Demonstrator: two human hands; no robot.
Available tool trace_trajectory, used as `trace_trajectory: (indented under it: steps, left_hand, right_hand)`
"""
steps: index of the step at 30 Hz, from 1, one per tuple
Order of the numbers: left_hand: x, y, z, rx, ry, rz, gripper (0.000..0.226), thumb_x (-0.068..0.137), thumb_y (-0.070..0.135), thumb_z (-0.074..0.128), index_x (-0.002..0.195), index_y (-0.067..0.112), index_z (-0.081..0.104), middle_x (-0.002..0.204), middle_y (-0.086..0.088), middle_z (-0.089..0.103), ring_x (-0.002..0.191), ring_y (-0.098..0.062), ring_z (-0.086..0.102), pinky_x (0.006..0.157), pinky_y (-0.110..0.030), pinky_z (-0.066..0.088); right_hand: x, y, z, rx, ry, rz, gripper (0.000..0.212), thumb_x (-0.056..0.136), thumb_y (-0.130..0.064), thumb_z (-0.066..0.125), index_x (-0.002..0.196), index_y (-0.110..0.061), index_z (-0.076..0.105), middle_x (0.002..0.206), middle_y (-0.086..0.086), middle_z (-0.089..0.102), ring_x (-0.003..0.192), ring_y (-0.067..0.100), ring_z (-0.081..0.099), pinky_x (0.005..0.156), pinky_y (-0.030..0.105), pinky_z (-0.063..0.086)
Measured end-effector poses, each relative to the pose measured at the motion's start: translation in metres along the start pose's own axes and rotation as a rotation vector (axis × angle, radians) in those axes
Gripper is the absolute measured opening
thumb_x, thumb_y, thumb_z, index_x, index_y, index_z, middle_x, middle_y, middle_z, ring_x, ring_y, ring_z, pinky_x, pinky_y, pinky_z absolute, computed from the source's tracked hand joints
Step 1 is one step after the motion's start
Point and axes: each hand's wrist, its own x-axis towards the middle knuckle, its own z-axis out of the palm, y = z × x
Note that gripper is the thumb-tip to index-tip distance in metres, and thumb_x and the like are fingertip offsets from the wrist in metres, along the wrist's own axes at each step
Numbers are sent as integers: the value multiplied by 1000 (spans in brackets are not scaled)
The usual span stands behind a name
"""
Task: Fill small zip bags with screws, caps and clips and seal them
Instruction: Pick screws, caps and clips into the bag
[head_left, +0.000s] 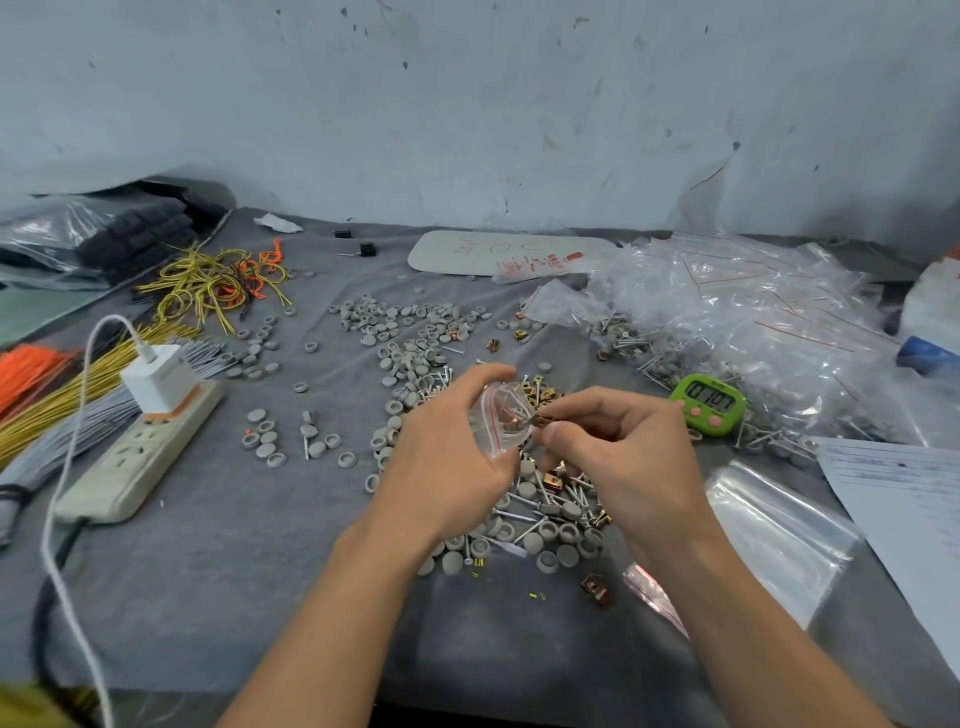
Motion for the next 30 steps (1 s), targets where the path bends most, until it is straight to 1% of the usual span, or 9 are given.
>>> trace_trajectory:
  steps: [4, 8, 13, 17, 19, 22, 26, 28, 30]
  left_hand:
    - [1, 2, 2, 17, 1, 20, 69, 74, 23, 77, 132, 49, 52, 112, 24, 65, 92, 9, 48, 76, 8, 29]
    - [0, 5, 3, 44, -21, 41, 69, 72, 24, 75, 132, 49, 51, 107, 25, 64, 89, 10, 44, 75, 7, 30]
    - [0, 5, 4, 40, -37, 46, 67, 71, 27, 72, 131, 50, 51, 110, 23, 69, 92, 3, 55, 75, 4, 34]
    - [0, 6, 4, 14, -43, 39, 63, 73, 27, 70, 130, 48, 53, 105, 23, 70, 90, 2, 59, 74, -1, 37]
    - [0, 5, 3, 4, -51, 23, 63, 73, 27, 71, 129, 49, 53, 103, 24, 69, 92, 1, 62, 74, -2, 38]
    - [-1, 4, 0, -5, -47, -1, 65, 69, 31, 68, 128, 52, 52, 105, 26, 69, 94, 3, 60, 73, -1, 39]
    - [-2, 4, -2, 12, -56, -8, 65, 69, 31, 66, 129, 53, 51, 111, 26, 68, 99, -1, 62, 80, -13, 43]
    - [-2, 6, 0, 22, -43, -1, 62, 72, 32, 67, 129, 53, 51, 111, 26, 68, 98, 0, 62, 78, -10, 41]
    - [-2, 8, 1, 25, -44, 7, 63, 70, 33, 67, 128, 52, 51, 109, 26, 68, 96, -1, 63, 79, -13, 44]
  right_hand:
    - [2, 0, 3, -48, 34, -20, 28, 78, 8, 76, 77, -20, 82, 63, 5, 73, 52, 15, 63, 54, 24, 50]
    - [1, -1, 4, -198, 88, -83, 28, 74, -2, 81, 78, -30, 83, 69, -5, 76, 60, 11, 66, 58, 26, 52]
    - [-4, -2, 6, -333, 90, -196, 24, 69, -3, 85, 71, -27, 81, 60, -11, 70, 49, -2, 53, 51, 12, 40]
    - [-6, -2, 8, -409, 95, -234, 22, 67, -4, 84, 69, -26, 80, 54, -19, 62, 45, 0, 50, 50, 6, 34]
    - [-5, -3, 8, -421, 102, -235, 20, 66, -7, 81, 69, -27, 78, 54, -19, 63, 46, 0, 52, 49, 7, 34]
    - [-6, -4, 10, -432, 97, -239, 14, 64, -13, 75, 68, -27, 74, 56, -13, 64, 47, 1, 52, 49, 12, 39]
    - [-7, -5, 11, -431, 72, -229, 11, 64, -15, 73, 68, -26, 72, 56, -9, 64, 48, 2, 51, 49, 18, 40]
    - [-6, -5, 11, -436, 66, -218, 13, 65, -14, 75, 68, -26, 73, 55, -9, 62, 47, 2, 50, 50, 17, 39]
    - [-5, -3, 11, -455, 83, -209, 18, 66, -10, 78, 69, -27, 75, 55, -12, 62, 48, 2, 51, 52, 13, 38]
